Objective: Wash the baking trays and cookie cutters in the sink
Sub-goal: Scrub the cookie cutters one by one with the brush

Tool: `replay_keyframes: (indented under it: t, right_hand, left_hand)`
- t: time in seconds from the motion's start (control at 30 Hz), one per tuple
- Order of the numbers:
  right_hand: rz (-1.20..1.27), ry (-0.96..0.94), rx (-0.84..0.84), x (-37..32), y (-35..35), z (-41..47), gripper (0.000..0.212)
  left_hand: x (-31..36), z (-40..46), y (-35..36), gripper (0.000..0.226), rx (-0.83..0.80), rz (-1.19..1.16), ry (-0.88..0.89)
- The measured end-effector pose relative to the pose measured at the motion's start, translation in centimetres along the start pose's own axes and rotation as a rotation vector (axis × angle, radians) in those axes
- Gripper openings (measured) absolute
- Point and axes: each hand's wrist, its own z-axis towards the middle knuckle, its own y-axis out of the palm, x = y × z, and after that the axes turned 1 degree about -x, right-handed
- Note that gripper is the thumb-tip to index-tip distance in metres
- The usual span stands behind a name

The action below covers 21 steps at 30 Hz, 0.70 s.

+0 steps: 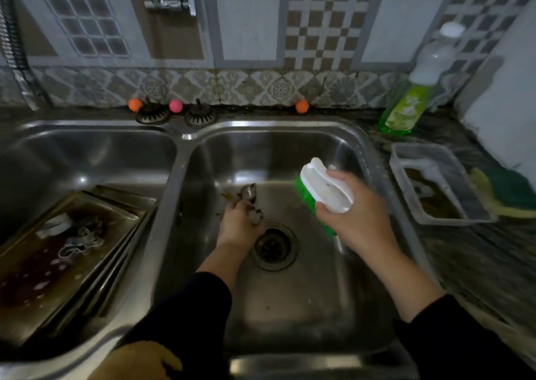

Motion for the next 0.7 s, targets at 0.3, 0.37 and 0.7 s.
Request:
replay_keyframes:
  t: [0.3,0.37,0.7]
  right_hand:
    - [-0.346,0.149,0.103,3.8,-13.9,4.8,0.057]
    - [-0.386,0.234,0.030,5.3,-13.4,5.1,0.055]
    - [-0.247,0.138,0.148,3.5,-14.0,4.1,0.059]
  left_hand:
    - [8.6,-3.8,-1.2,0.058,0.135,-0.442,0.208]
    - [9.6,-4.5,-1.0,0.059,0.117,-0.503,0.247]
    - [10.8,-6.1,-1.5,0.058,0.062,-0.560,0.344]
